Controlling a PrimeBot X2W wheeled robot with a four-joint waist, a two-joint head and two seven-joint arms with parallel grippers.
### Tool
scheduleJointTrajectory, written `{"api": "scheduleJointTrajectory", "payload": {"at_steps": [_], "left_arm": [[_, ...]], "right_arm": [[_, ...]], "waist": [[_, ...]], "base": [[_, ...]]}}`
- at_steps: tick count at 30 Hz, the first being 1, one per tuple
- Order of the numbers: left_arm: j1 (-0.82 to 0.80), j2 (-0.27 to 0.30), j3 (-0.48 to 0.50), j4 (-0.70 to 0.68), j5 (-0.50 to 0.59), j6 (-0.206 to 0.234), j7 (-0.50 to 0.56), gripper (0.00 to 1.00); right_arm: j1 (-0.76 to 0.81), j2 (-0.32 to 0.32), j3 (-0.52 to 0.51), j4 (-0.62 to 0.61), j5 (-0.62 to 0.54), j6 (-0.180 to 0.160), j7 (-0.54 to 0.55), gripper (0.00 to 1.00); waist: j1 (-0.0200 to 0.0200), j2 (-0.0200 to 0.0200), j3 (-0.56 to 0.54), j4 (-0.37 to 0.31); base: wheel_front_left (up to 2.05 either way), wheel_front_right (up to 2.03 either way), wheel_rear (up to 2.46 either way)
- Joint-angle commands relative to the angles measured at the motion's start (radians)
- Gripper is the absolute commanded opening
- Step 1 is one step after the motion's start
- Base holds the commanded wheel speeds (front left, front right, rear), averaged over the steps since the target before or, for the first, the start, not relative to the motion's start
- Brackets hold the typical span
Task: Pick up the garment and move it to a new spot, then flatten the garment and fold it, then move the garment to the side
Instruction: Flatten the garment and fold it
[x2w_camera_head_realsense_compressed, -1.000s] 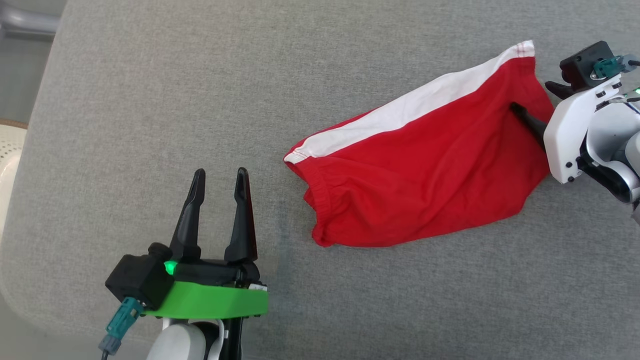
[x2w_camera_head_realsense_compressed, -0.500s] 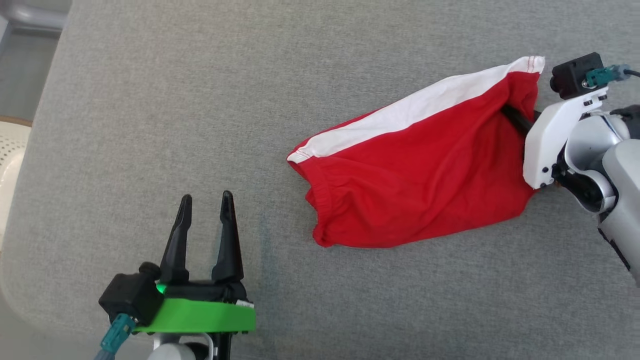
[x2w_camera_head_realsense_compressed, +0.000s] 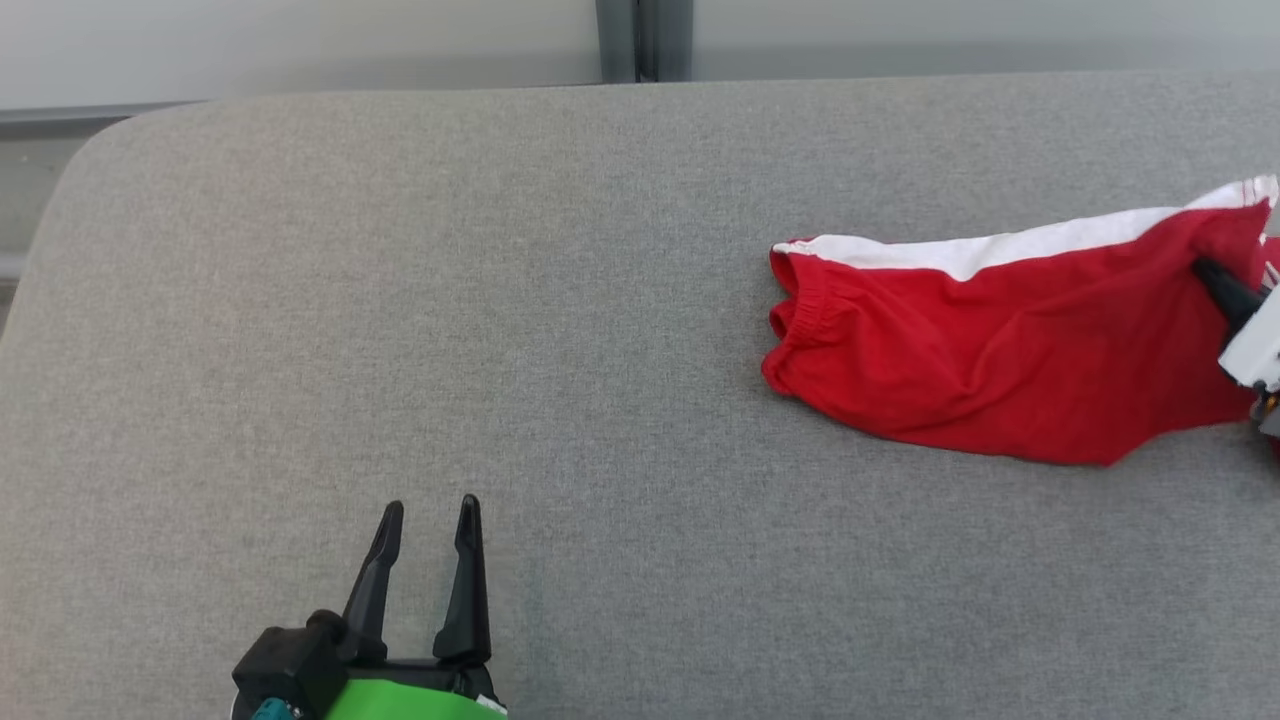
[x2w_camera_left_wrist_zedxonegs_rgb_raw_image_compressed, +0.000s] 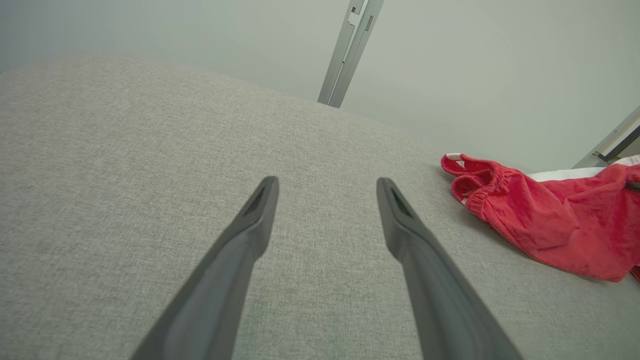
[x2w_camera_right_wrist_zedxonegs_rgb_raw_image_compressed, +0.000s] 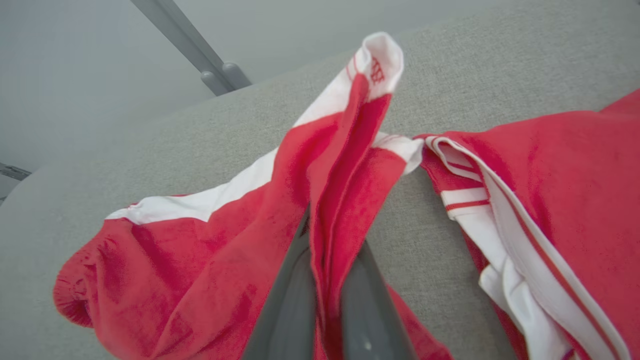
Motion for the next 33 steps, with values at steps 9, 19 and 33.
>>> {"api": "scheduleJointTrajectory", "payload": {"at_steps": [9, 19, 33], "left_arm": [[0.021, 0.003, -0.053, 0.008, -0.030, 0.025, 0.000, 1.00], [-0.058, 0.003, -0.151, 0.062, -0.054, 0.023, 0.000, 1.00], [-0.035, 0.003, -0.157, 0.099, -0.091, 0.036, 0.000, 1.00]], "right_arm": [[0.003, 0.255, -0.080, -0.212, -0.013, 0.000, 0.202, 0.00], [-0.106, 0.560, -0.225, -0.015, -0.316, 0.000, 0.143, 0.00], [-0.204, 0.560, 0.016, 0.256, -0.191, 0.000, -0.038, 1.00]], "waist": [[0.0000, -0.0001, -0.059, -0.015], [0.0000, -0.0001, -0.021, 0.060], [0.0000, -0.0001, -0.048, 0.059]], "base": [[0.00, 0.00, 0.00], [0.00, 0.00, 0.00], [0.00, 0.00, 0.00]]}}
